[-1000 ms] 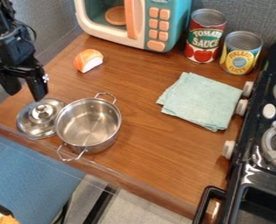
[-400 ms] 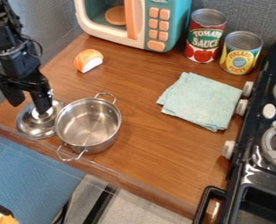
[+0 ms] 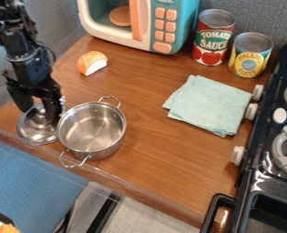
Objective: Put the lid on top of the silver pot
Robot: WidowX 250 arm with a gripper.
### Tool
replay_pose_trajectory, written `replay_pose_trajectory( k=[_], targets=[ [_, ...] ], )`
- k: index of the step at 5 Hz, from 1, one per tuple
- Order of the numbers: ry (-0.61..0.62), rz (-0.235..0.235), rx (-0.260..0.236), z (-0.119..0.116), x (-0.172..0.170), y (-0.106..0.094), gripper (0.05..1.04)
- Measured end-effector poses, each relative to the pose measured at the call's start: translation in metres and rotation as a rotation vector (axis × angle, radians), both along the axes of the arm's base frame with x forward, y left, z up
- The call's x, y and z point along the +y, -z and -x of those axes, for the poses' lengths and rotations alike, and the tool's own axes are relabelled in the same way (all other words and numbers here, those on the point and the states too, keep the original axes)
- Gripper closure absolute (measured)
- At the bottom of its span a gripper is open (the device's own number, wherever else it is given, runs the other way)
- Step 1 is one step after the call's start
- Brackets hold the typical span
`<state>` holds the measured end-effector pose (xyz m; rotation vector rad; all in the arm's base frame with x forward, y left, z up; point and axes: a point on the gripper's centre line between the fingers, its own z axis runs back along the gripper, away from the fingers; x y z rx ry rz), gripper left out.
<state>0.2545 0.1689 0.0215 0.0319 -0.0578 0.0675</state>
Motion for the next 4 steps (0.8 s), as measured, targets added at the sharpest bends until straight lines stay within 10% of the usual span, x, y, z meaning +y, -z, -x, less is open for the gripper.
replay_pose_trajectory(
  k=[3,4],
  targets=[
    [0.015,-0.054,0.001,-0.0113,-0.0049,0.0035,0.889],
    [0.009,-0.053,0.002,-0.0115,-0.0048,0.0041,0.964]
  ],
)
